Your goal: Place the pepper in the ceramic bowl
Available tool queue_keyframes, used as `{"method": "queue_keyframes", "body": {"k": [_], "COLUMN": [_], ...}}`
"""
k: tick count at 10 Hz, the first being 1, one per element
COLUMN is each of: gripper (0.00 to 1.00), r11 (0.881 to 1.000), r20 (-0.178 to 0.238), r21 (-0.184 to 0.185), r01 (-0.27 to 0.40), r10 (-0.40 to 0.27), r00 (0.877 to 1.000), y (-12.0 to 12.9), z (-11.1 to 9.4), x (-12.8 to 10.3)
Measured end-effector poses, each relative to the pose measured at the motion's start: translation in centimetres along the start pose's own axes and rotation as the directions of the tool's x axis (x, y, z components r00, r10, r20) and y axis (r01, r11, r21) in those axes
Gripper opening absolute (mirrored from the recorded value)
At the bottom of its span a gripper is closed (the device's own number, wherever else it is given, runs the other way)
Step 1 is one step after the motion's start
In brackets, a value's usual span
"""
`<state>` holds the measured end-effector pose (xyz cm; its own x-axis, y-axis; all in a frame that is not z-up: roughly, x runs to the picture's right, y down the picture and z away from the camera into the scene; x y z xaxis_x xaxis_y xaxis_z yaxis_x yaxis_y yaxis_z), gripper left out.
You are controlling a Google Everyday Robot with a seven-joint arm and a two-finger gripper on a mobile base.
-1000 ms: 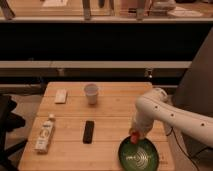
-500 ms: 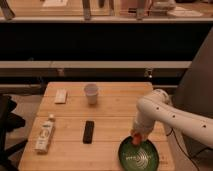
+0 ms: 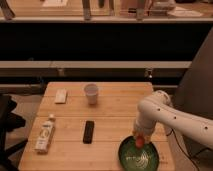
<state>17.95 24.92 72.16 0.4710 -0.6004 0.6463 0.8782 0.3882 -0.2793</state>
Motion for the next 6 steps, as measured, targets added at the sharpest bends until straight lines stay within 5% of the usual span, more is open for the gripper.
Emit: {"method": "queue_keyframes", "body": {"k": [6], "gripper": [0.8], "r11": [1.0], "r20": [0.0], "r21": [-0.002], "r01": [-0.001], "r10": [0.001], "r00": [1.0], "y": [0.72], "z": [-0.16], "x": [-0.22]}}
